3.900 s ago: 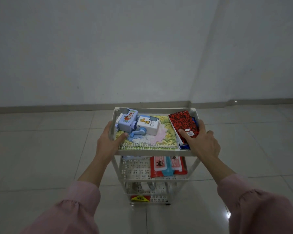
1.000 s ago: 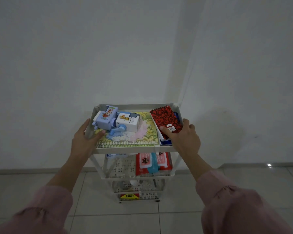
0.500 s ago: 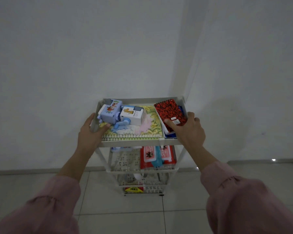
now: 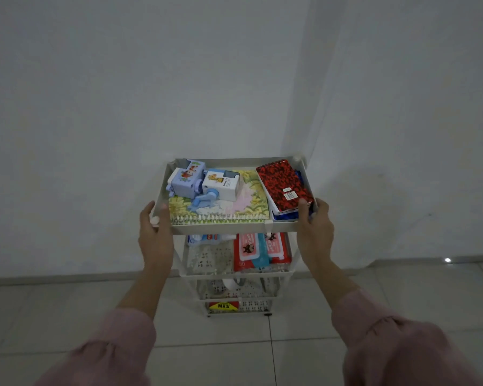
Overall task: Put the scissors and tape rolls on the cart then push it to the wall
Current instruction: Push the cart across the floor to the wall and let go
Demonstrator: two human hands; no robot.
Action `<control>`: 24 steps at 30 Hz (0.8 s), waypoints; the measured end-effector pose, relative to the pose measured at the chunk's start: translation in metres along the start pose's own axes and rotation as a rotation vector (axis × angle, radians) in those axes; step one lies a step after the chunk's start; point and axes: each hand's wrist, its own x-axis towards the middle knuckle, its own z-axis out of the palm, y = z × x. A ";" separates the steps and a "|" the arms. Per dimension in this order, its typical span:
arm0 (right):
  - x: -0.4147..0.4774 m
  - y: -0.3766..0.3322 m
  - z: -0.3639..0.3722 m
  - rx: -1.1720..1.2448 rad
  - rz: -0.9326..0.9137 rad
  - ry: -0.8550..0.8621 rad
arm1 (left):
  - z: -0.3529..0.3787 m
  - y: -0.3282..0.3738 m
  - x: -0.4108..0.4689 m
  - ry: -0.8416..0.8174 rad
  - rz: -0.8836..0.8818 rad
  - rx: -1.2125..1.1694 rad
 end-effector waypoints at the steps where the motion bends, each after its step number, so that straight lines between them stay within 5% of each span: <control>1: 0.001 -0.001 0.001 0.003 -0.015 0.004 | -0.001 0.000 0.005 -0.018 0.015 -0.013; 17: 0.010 0.000 0.003 0.100 -0.037 0.031 | 0.007 -0.014 0.021 -0.087 0.028 -0.271; 24: 0.004 -0.004 0.003 -0.035 -0.083 0.017 | -0.004 -0.011 0.020 -0.162 0.036 -0.152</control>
